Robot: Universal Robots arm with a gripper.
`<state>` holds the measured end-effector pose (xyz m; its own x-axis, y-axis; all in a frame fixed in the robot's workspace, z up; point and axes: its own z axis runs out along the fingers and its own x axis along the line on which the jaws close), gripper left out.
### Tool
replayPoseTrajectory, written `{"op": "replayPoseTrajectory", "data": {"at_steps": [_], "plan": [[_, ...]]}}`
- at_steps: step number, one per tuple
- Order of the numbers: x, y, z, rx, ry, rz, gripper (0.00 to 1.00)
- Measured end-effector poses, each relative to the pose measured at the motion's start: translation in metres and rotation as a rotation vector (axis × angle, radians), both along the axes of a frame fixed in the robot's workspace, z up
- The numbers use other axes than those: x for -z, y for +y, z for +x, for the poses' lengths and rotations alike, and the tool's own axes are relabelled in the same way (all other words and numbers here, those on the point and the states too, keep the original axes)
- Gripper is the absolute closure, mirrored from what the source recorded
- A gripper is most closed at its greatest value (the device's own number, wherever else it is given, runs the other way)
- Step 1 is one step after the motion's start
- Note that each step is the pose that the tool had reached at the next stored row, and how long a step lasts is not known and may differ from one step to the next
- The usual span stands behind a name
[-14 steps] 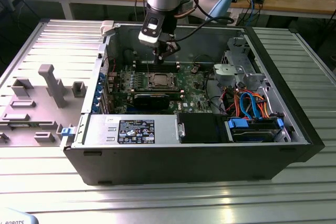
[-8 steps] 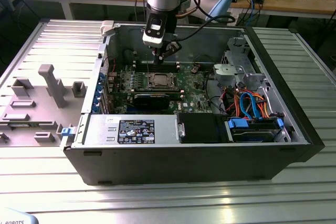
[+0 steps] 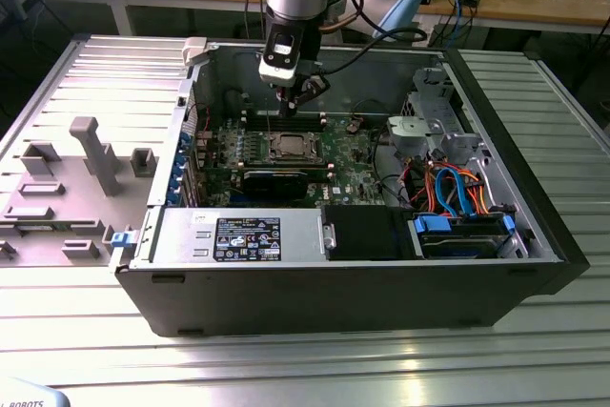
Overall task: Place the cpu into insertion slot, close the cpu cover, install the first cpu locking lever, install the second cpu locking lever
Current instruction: 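Install the first cpu locking lever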
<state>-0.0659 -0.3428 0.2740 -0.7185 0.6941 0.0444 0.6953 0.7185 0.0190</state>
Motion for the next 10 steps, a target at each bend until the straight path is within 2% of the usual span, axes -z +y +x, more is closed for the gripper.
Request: {"op": "replayPoseTrajectory", "data": {"at_steps": [4, 5, 9, 10], "plan": [[-0.0001, -0.0001, 0.0, -0.018, 0.0001, -0.0002, 0.89], [0.0, -0.0001, 0.0, -0.047, 0.0, 0.0, 0.89], [0.0, -0.0001, -0.0002, -0.113, 0.0001, -0.0001, 0.89], [0.0001, 0.0, -0.0023, -0.123, -0.0001, 0.0001, 0.89]]}}
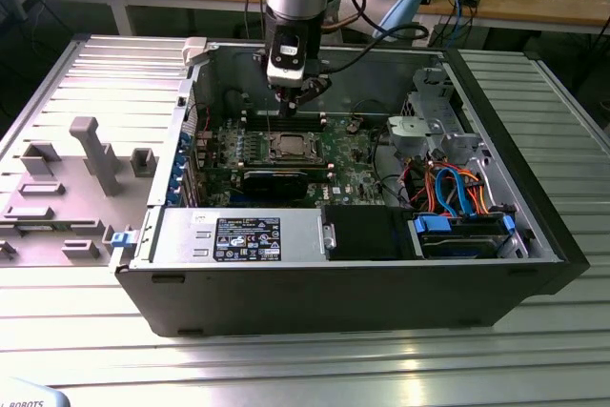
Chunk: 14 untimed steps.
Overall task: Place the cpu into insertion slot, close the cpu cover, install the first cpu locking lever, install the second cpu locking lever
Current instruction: 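Install the first cpu locking lever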
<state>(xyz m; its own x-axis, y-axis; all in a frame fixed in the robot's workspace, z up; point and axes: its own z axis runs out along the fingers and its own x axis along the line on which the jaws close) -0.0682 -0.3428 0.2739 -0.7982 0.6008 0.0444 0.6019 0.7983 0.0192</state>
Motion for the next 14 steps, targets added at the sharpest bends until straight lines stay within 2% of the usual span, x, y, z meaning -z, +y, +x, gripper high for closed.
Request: {"op": "replayPoseTrajectory", "data": {"at_steps": [4, 5, 7, 8, 10, 14], "plan": [[-0.0001, -0.0004, -0.0085, -0.01, -0.0004, 0.0, 0.89], [-0.0001, -0.0007, -0.0095, -0.012, -0.0027, -0.0001, 0.89], [0.0002, -0.0008, -0.0097, -0.028, -0.018, 0.0, 0.89], [0.0003, -0.0008, -0.0096, -0.048, -0.0199, 0.0003, 0.89], [0.0004, -0.0009, -0.0098, -0.111, -0.0201, 0.0012, 0.89], [0.0012, -0.0009, -0.0098, -0.202, -0.0209, 0.0021, 0.89]]}}
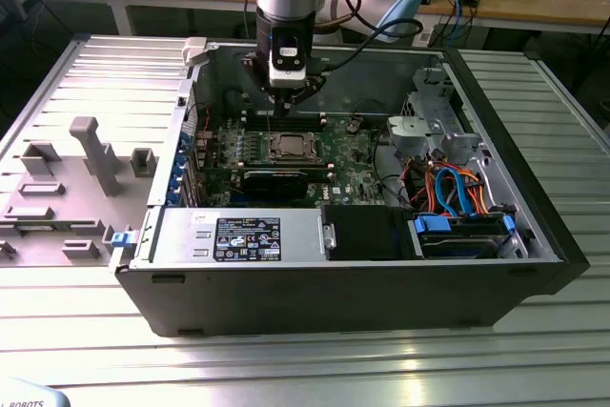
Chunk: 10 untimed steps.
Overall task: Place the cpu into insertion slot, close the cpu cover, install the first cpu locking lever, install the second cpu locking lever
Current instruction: 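Install the first cpu locking lever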
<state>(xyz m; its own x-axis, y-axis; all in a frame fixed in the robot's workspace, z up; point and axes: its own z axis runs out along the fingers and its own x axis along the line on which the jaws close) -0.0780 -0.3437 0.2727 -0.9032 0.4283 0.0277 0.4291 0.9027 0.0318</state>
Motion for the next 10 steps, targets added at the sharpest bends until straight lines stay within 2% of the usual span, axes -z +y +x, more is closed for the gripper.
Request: {"op": "replayPoseTrajectory", "data": {"at_steps": [2, 3, 10], "plan": [[0.0006, -0.0001, 0.0, -0.044, -0.0024, 0.0001, 0.89], [0.0008, -0.0003, 0.0, -0.052, -0.0035, 0.0003, 0.89], [0.0009, -0.0006, 0.0, -0.055, -0.0051, 0.0, 0.89]]}}
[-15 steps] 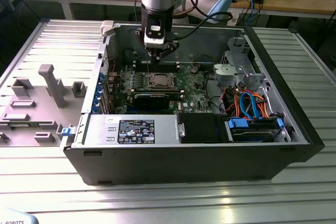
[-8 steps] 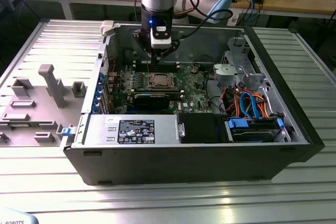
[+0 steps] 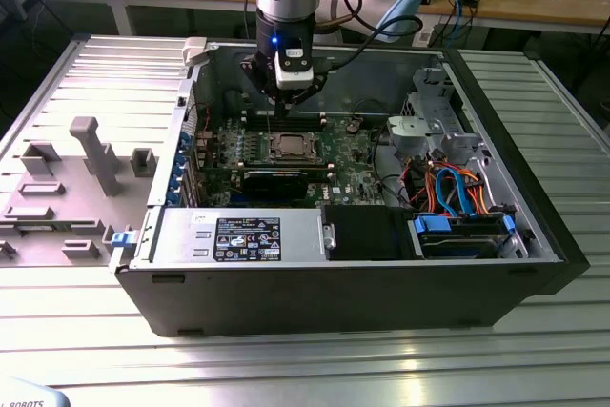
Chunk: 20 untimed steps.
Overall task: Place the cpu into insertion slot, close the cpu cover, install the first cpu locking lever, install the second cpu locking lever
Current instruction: 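Install the first cpu locking lever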
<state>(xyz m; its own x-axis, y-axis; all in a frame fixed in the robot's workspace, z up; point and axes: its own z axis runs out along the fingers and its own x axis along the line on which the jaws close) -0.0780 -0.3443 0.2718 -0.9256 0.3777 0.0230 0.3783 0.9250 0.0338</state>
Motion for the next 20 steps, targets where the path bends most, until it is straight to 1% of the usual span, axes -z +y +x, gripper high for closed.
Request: {"op": "replayPoseTrajectory", "data": {"at_steps": [8, 11, 12, 16, 20], "plan": [[0.0, -0.0001, 0.0, -0.004, -0.0001, 0.0, 0.89], [0.0, -0.0002, 0.0, -0.016, -0.0001, 0.0, 0.89], [0.0, -0.0002, -0.0001, -0.031, 0.0, -0.0001, 0.89], [0.0005, -0.0003, -0.0002, -0.136, 0.0, -0.0001, 0.89], [0.0006, -0.0003, -0.0002, -0.141, -0.0001, 0.0, 0.89]]}}
